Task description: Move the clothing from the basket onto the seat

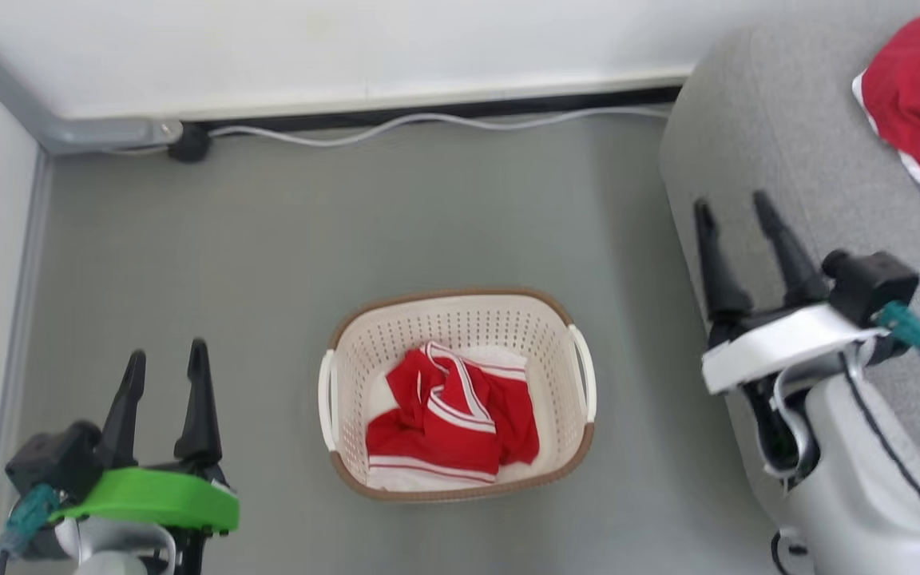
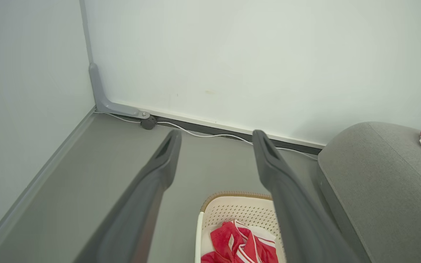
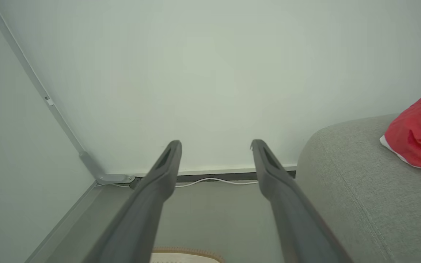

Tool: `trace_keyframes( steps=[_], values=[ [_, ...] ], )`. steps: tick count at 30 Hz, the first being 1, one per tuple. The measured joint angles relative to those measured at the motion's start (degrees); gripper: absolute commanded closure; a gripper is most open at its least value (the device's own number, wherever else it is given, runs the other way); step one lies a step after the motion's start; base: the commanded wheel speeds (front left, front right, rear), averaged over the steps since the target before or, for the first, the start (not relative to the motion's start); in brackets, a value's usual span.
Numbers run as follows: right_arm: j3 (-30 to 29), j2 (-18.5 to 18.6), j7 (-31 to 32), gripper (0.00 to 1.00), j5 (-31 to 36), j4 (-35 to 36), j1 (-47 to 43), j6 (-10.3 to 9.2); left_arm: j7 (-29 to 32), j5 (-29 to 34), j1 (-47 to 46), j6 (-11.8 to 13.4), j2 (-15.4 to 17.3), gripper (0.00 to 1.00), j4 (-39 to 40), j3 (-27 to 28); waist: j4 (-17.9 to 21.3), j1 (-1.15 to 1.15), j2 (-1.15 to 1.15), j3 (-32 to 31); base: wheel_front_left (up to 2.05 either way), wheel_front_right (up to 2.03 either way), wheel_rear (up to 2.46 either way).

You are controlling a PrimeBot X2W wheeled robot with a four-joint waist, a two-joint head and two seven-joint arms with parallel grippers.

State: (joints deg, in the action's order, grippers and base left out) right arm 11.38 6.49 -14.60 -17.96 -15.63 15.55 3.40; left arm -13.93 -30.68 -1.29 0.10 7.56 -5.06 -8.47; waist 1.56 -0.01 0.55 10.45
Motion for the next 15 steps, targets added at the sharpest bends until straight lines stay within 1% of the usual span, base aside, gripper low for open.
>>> trace_keyframes(
  steps=[2,5,6,8,15],
  values=[
    [0.8,-0.3,0.0,0.0,0.8,0.0,-1.7,-0.07,0.0,0.0,1.3,0.0,0.0,0.0,-0.5,0.3,-0.1,0.0,0.0,-1.7,0.0,0.0,0.0],
    [0.8,-0.3,0.0,0.0,1.5,-0.2,-4.5,-1.05,0.0,-0.3,3.0,0.0,0.0,0.0,-1.4,0.4,-0.2,0.0,0.0,-4.2,0.0,0.0,0.0],
    [0.8,-0.3,0.0,0.0,1.7,-0.2,-5.5,-1.11,0.0,-0.3,3.5,0.0,0.0,0.0,-1.6,0.4,-0.2,0.0,0.0,-5.1,0.0,0.0,0.0],
    [0.8,-0.3,0.0,0.0,2.0,-0.1,-7.2,-2.04,0.0,-0.3,4.6,0.0,0.2,0.0,-1.5,0.6,-0.2,0.0,0.0,-6.7,0.0,0.0,0.0],
    [1.3,-0.5,0.0,0.0,2.9,1.1,-10.4,-3.0,0.0,-0.3,7.0,-0.1,1.0,0.0,-0.1,1.2,0.6,0.0,0.0,-10.4,0.0,0.0,0.0]
  ],
)
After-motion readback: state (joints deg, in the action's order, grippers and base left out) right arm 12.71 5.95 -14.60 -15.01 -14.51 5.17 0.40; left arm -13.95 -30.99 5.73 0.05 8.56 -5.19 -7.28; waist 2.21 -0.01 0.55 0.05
